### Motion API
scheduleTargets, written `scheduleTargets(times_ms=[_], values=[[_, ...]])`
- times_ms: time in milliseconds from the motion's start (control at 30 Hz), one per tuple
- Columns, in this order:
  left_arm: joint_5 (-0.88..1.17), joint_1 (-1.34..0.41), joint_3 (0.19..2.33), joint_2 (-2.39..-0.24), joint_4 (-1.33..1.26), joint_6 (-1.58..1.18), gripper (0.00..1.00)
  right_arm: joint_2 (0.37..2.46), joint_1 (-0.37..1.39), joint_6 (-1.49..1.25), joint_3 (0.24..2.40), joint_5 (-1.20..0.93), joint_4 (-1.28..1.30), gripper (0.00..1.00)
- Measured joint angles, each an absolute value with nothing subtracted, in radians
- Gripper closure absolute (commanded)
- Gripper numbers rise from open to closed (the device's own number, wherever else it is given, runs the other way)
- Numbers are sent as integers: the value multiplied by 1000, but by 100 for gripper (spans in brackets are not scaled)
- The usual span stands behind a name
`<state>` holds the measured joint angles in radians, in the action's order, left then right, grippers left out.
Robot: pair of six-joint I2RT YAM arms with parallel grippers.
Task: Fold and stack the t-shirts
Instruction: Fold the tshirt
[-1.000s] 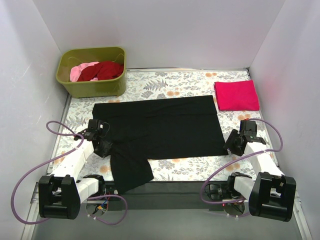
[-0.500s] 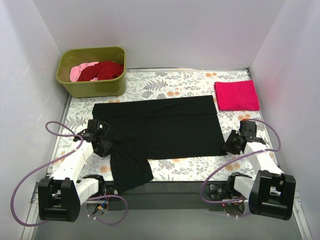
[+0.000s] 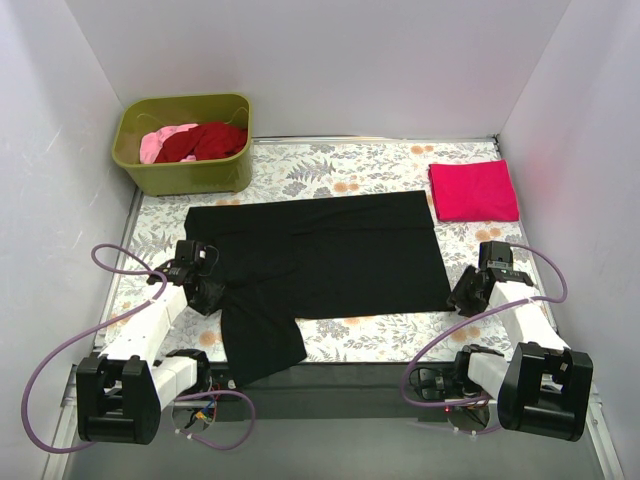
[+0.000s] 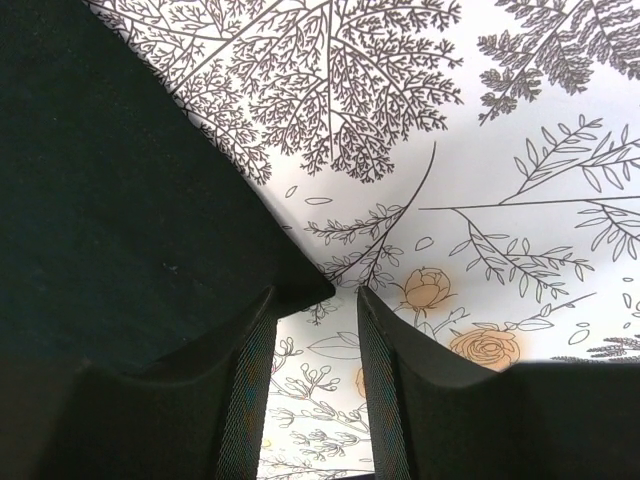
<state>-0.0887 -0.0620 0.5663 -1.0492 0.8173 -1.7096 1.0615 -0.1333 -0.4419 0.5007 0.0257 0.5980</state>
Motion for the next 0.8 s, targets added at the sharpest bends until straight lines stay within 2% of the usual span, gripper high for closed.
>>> scheduleTargets(times_ms=[133, 233, 267, 367, 800], values=[[-89, -62, 566, -1048, 812, -1710, 100, 1069, -133, -450, 505, 27, 602, 64], [-89, -62, 566, -1037, 811, -1710, 100, 1071, -134, -453, 505, 23, 602, 71], [-89, -62, 566, -1031, 811, -1710, 100, 1071, -133, -453, 504, 21, 601, 81], [-90, -62, 566, -1015, 815, -1710, 100, 1076, -133, -448, 503, 14, 601, 98], [-109, -62, 631, -973, 893, -1709, 100, 1029, -133, -430, 561, 9, 627, 99]])
